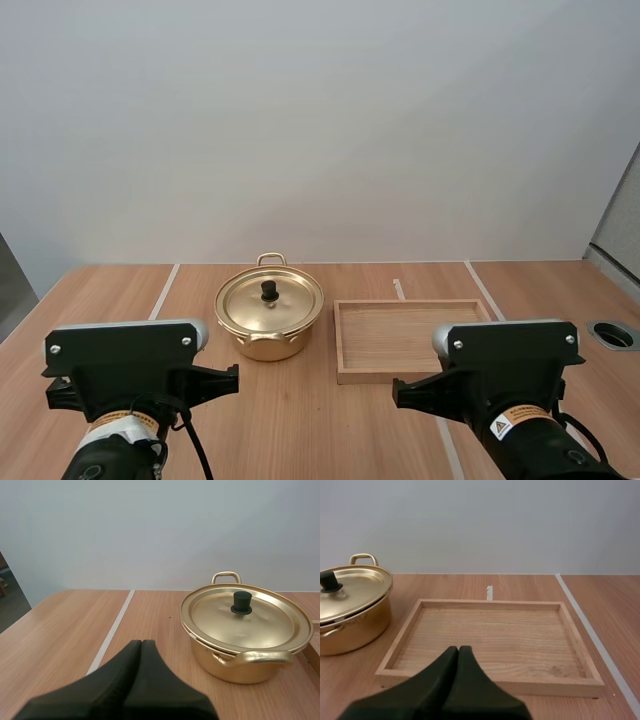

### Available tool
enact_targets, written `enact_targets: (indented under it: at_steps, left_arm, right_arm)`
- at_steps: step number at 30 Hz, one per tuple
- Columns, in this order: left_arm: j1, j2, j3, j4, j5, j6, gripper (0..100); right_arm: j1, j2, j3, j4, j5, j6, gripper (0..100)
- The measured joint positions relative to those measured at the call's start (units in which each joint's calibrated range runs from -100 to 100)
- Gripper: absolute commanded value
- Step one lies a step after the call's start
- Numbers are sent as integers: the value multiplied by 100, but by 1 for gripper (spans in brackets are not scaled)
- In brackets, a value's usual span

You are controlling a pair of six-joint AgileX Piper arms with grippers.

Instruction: Open the pot, put the pineapple inside, and close it

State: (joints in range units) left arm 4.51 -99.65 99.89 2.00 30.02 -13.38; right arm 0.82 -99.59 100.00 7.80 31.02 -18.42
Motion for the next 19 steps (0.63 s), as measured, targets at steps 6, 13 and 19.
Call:
enact_targets:
  at_steps: [6, 13, 19]
  left_arm:
    - [0, 0, 0, 0, 0, 0, 0]
    - [0, 0, 0, 0, 0, 0, 0]
    - [0, 0, 0, 0, 0, 0, 0]
  right_arm:
    - [0, 0, 0, 40, 36, 0, 0]
    - [0, 0, 0, 53, 36, 0, 0]
    - [0, 0, 0, 64, 36, 0, 0]
